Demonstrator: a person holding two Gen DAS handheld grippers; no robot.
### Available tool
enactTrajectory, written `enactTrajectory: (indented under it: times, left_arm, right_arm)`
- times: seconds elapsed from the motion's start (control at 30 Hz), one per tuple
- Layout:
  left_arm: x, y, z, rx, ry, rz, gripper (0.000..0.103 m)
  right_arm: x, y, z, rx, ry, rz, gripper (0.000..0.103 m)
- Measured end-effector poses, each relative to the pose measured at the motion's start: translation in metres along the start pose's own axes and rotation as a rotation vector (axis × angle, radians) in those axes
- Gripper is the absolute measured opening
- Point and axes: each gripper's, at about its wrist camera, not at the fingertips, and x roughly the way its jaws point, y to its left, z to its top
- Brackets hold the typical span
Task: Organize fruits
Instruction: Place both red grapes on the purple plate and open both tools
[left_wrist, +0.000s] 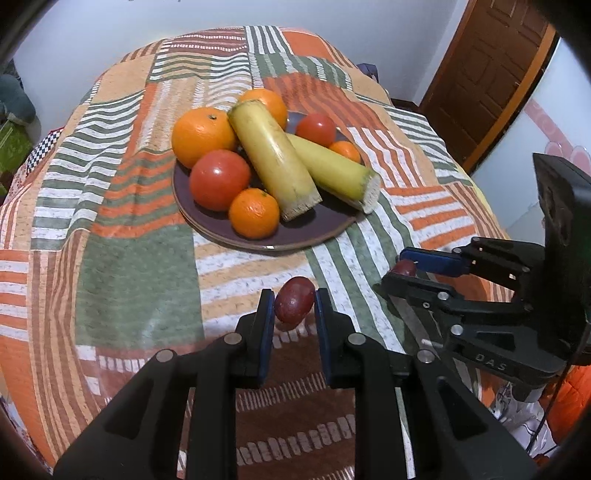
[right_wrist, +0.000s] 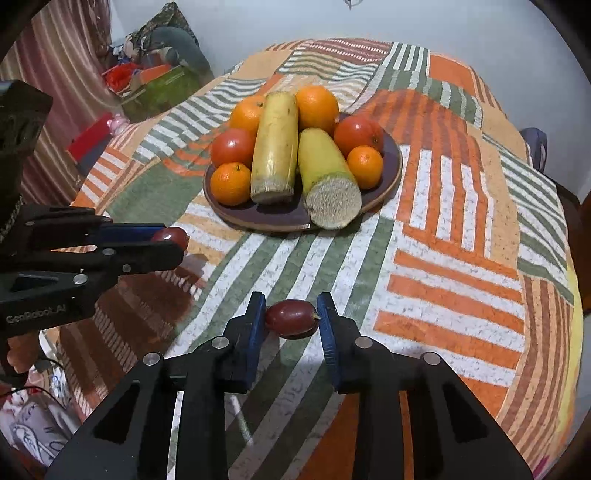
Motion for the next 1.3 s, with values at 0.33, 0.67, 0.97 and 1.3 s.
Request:
enactTrajectory:
  times: [0.33,0.67,0.97,1.3]
  left_arm:
    - [-0.001,0.006,0.023,0.000,-0.054,-0.009,0.021]
    - [-0.002,0.045,0.039,-0.063,-0.089,0.024,0.021]
    - [0.019,0.062,0.050,-0.090,-0.073,0.025,0.021]
    - [0.027,0.061,0.052,-0.092,-0.064,0.022,0.025]
  right_arm:
    - [0.005,0.005,0.025,0.034,-0.063,0.035,0.026]
    - [0.027,0.016,0.040,0.019,-0.058,0.035,0.026]
    - [0.034,0.013,0.046,0.032,-0.058,0.042,0.026]
    - [0.038,0.013,0.047,0.033,-0.035,0.038,0.031]
